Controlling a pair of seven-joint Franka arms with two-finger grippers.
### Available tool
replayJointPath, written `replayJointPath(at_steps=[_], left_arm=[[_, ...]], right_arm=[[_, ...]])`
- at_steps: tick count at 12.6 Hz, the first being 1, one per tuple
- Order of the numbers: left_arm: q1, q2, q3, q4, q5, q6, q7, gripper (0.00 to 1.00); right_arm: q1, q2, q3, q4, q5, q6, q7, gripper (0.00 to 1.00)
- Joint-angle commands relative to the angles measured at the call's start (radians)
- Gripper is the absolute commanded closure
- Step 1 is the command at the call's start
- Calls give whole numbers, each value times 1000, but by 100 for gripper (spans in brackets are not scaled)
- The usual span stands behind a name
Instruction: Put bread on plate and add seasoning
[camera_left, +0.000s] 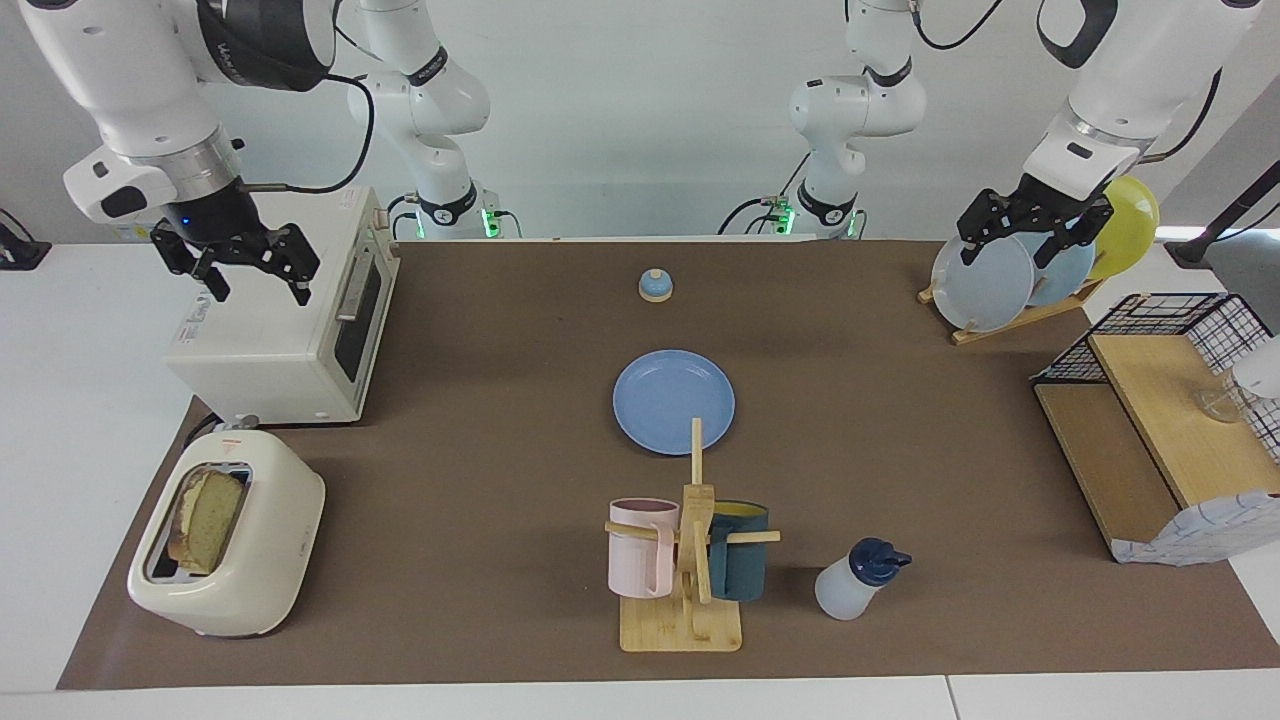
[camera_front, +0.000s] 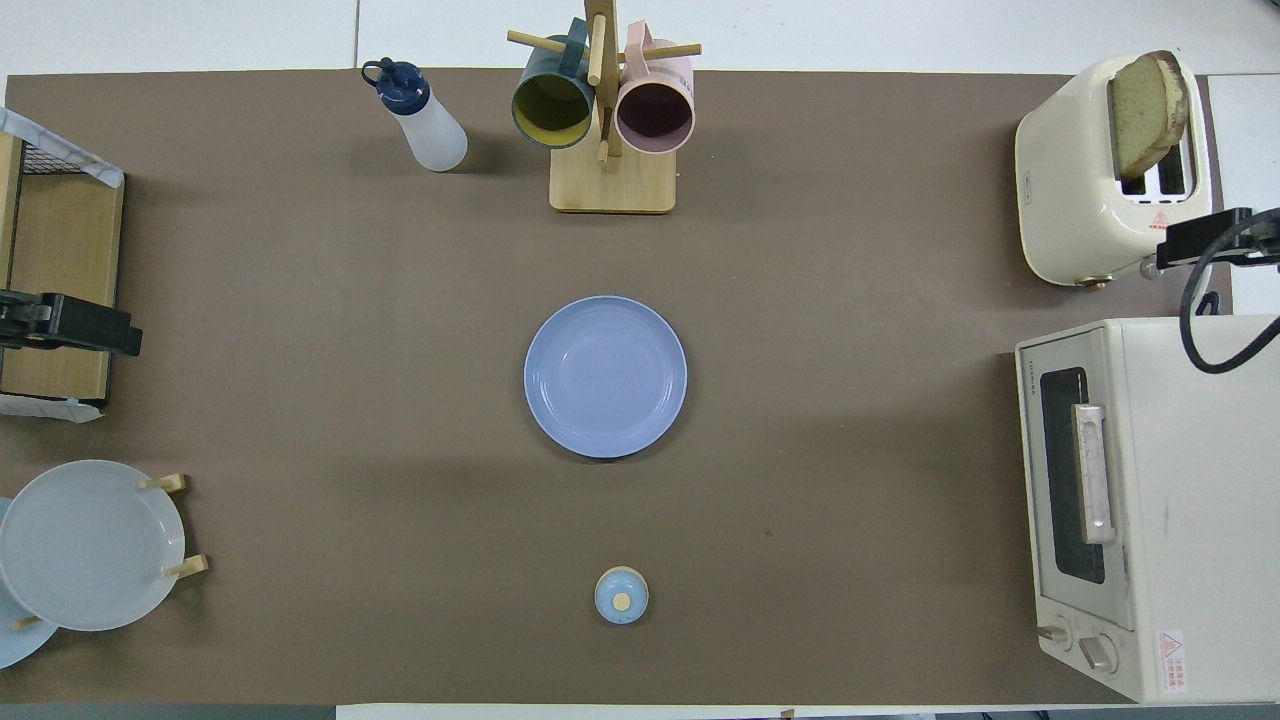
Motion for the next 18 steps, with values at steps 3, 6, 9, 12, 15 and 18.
replayJointPath(at_steps=[3,6,9,12,15,18], left_arm=[[-49,-69,2,-204,20,296,-38,0],[-127,-49,3,-375,20,669,-182,0],[-203,111,6,-417,28,953,-269,0],[-213,311,8,-407,28,1260,-269,0],[-253,472,17,-326,25,1398,-269,0],[-342,574,112,-227,18,1431,-287,0]], right_arm=[[-24,7,3,-73,25,303,-14,0],[-56,51,3,-89,25,458,-17,5],[-73,145,5,-90,32,653,15,0],[-81,237,5,-89,45,768,70,0],[-81,286,5,-82,62,829,47,0],[-80,289,3,-96,62,836,18,26]])
